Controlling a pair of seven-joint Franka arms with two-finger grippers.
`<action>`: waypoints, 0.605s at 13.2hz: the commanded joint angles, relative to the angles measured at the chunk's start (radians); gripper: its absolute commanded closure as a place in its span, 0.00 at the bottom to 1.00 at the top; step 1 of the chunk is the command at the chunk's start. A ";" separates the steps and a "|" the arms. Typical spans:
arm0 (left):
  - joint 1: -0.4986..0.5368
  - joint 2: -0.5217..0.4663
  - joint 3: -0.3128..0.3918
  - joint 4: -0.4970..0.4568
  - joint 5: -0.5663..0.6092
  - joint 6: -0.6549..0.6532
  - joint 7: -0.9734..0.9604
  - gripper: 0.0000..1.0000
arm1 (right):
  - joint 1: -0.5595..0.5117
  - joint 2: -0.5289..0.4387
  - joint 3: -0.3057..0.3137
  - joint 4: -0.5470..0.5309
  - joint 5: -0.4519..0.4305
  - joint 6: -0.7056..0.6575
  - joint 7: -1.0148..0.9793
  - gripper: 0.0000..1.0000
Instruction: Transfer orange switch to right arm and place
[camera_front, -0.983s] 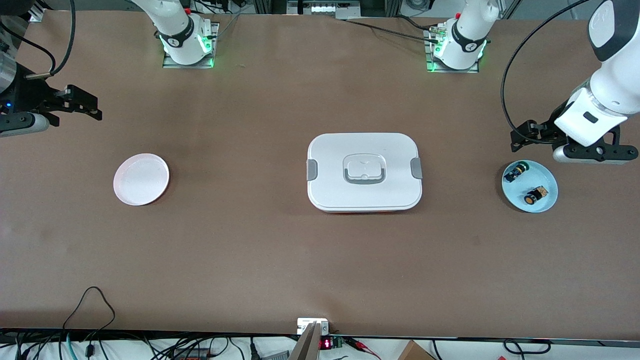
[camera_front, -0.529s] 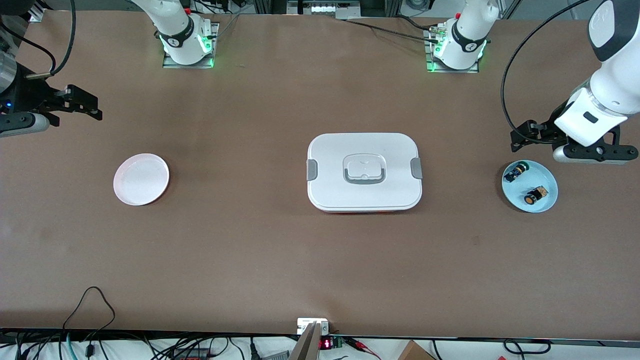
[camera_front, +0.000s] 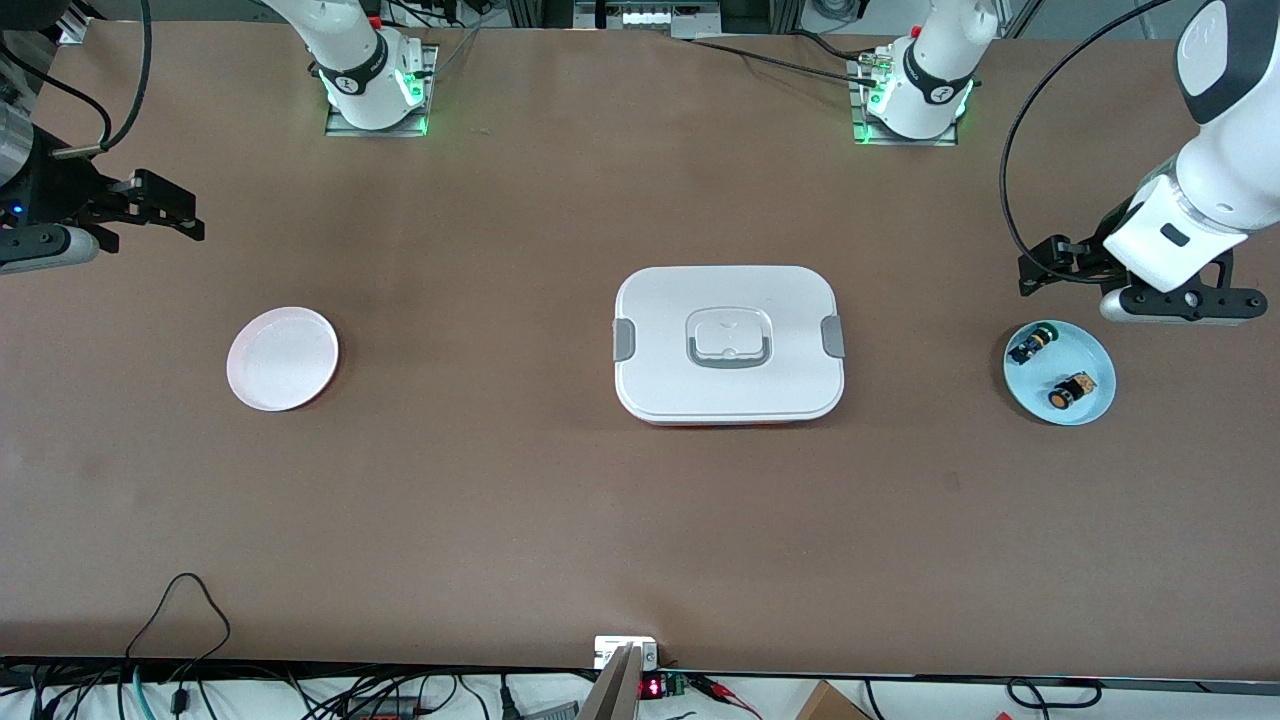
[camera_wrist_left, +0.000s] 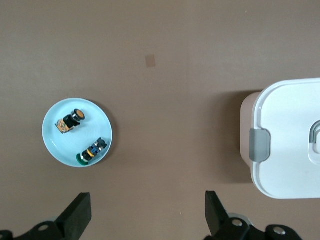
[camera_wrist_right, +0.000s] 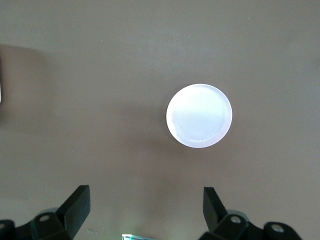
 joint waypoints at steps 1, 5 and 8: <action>-0.004 0.015 0.004 0.012 0.005 -0.028 -0.005 0.00 | -0.008 0.000 0.005 0.017 0.011 -0.009 -0.002 0.00; 0.009 0.065 0.017 0.019 0.008 -0.028 -0.006 0.00 | -0.008 0.002 0.005 0.017 0.011 -0.009 -0.002 0.00; 0.053 0.108 0.017 0.042 0.012 -0.028 -0.002 0.00 | -0.008 0.002 0.005 0.017 0.011 -0.009 -0.002 0.00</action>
